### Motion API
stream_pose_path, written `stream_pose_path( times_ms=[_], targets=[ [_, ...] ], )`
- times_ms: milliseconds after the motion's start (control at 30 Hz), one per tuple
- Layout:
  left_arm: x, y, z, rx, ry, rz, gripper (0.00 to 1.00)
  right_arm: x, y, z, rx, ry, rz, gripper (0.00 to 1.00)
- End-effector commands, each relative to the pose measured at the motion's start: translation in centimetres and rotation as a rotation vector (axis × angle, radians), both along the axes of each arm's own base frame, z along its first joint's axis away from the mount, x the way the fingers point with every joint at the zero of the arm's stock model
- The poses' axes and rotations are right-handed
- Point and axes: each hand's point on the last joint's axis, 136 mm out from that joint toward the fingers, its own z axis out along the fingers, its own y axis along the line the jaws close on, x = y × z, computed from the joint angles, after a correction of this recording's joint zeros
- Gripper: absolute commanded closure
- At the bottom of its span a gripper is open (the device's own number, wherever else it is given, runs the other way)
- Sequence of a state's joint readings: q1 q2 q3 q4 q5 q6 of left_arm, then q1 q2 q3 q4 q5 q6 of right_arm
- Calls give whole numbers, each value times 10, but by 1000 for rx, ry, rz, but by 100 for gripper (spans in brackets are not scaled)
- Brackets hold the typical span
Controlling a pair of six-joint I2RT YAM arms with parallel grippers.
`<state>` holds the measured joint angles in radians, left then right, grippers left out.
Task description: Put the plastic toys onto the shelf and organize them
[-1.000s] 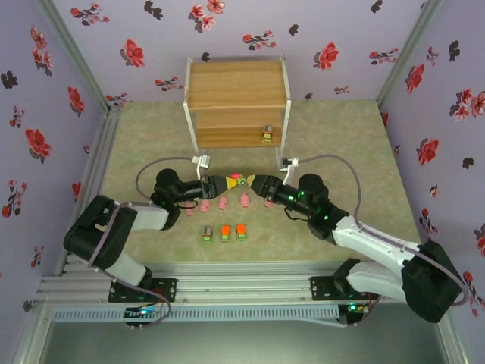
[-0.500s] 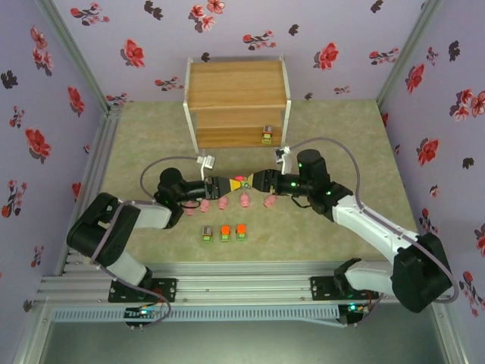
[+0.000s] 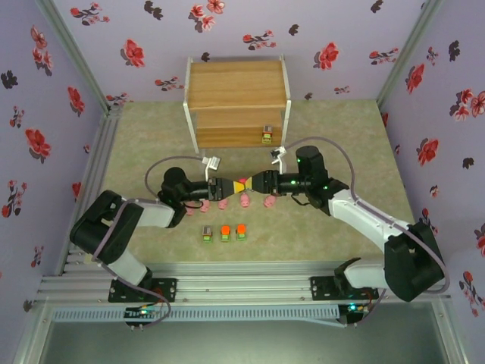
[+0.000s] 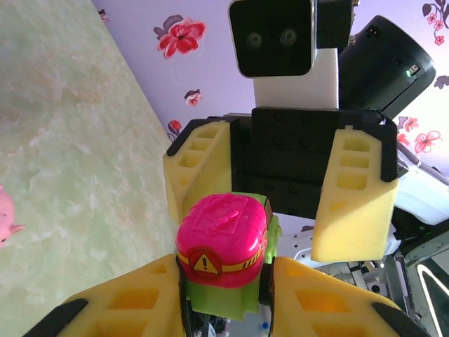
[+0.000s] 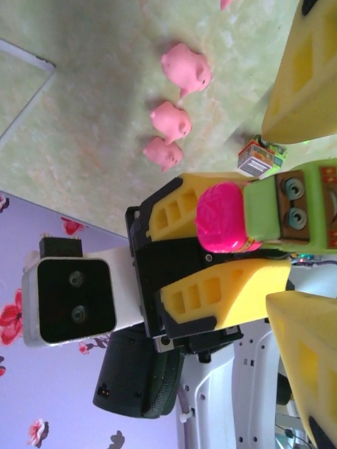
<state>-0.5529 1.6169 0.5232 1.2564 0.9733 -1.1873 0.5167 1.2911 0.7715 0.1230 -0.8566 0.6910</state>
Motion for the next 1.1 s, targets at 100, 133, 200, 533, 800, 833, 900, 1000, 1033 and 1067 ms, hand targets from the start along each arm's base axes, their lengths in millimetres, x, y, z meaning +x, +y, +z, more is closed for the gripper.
stream_pose_path(
  times_ms=[100,133,200,533,800,833,900,1000,1033,1067],
  targets=[
    [-5,-7,9,-19,-60,-50,70,-1,3,15,42,-34,36,62],
    [-5,-8,8,-18,-57,-51,70,-1,3,15,42,-34,35,62],
    [-6,-8,9,-19,-61,-52,71,-2,2,14,36,-35,34,66],
    [-6,-8,9,-19,-61,-53,71,-3,2,15,35,-39,35,82],
    [-6,-8,9,-20,-62,-53,70,-4,3,14,37,-38,41,90],
    [-6,-8,9,-19,-61,-53,70,-4,2,15,38,-39,41,91],
    [-6,-8,10,-21,-64,-52,69,-5,3,15,36,-41,42,94],
    [-5,-7,10,-20,-63,-51,65,-6,4,13,31,-43,45,100],
    [-5,-7,10,-21,-64,-50,63,-6,4,13,26,-44,44,100],
    [-5,-6,10,-20,-63,-47,61,-7,4,12,20,-43,44,100]
  ],
)
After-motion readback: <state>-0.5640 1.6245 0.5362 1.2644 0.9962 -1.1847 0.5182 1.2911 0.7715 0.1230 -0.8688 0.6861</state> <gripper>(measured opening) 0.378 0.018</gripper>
